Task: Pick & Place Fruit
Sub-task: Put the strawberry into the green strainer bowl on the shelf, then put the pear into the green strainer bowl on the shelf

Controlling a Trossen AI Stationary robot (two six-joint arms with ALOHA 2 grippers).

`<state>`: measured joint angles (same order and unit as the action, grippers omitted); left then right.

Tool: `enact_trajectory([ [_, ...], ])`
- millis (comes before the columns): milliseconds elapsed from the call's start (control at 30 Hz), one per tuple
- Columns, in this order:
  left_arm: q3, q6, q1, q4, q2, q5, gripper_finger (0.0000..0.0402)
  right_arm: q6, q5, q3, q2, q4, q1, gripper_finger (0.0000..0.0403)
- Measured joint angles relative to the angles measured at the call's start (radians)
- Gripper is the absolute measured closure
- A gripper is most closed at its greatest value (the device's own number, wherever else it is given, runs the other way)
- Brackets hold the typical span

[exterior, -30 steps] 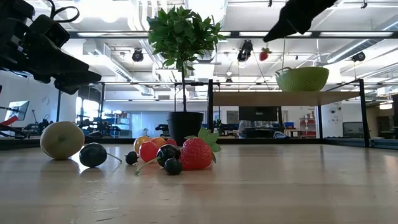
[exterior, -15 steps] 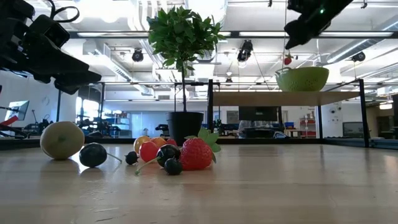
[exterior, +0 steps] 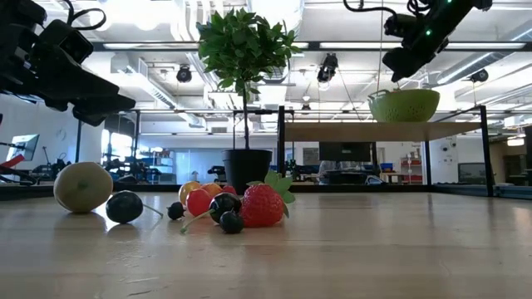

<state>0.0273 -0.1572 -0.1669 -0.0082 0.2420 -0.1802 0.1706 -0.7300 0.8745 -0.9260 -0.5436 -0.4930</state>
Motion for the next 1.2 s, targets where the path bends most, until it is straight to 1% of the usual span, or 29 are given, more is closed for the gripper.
enact_trajectory([
  [100,0.000,0.000,0.000,0.000,0.000,0.000,0.0172,-0.001,0.000,0.000,0.000,0.000,0.000,0.0391],
  [200,0.000,0.000,0.000,0.000,0.000,0.000,0.0172,-0.004,0.001,0.000,0.000,0.000,0.000,0.0376],
  [400,0.000,0.000,0.000,0.000,0.000,0.000,0.0172,-0.006,0.005,0.000,0.000,0.001,0.000,0.0322],
  [567,0.000,0.000,0.000,0.000,0.000,0.000,0.0172,-0.044,0.006,0.011,0.002,0.002,0.005,0.0283],
  [633,0.000,0.000,0.000,0.000,0.000,0.000,0.0172,-0.048,0.033,0.022,0.003,0.005,0.016,0.0274],
  [700,0.000,0.000,0.000,0.000,0.000,0.000,0.0172,-0.043,0.084,0.032,0.004,0.014,0.034,0.0271],
  [800,0.000,0.000,0.000,0.000,0.000,0.000,0.0172,-0.043,0.159,0.034,0.012,0.065,0.072,0.0279],
  [933,0.000,0.000,0.000,0.000,0.000,0.000,0.0172,-0.049,0.261,0.034,0.028,0.094,0.164,0.0314],
  [1000,0.000,0.000,0.000,0.000,0.000,0.000,0.0172,-0.058,0.286,0.034,0.029,0.110,0.227,0.0339],
  [1100,0.000,0.000,0.000,0.000,0.000,0.000,0.0172,-0.063,0.292,0.034,0.025,0.134,0.336,0.0381],
  [1200,0.000,0.000,0.000,0.000,0.000,0.000,0.0172,-0.065,0.293,0.027,0.003,0.185,0.455,0.0389],
])
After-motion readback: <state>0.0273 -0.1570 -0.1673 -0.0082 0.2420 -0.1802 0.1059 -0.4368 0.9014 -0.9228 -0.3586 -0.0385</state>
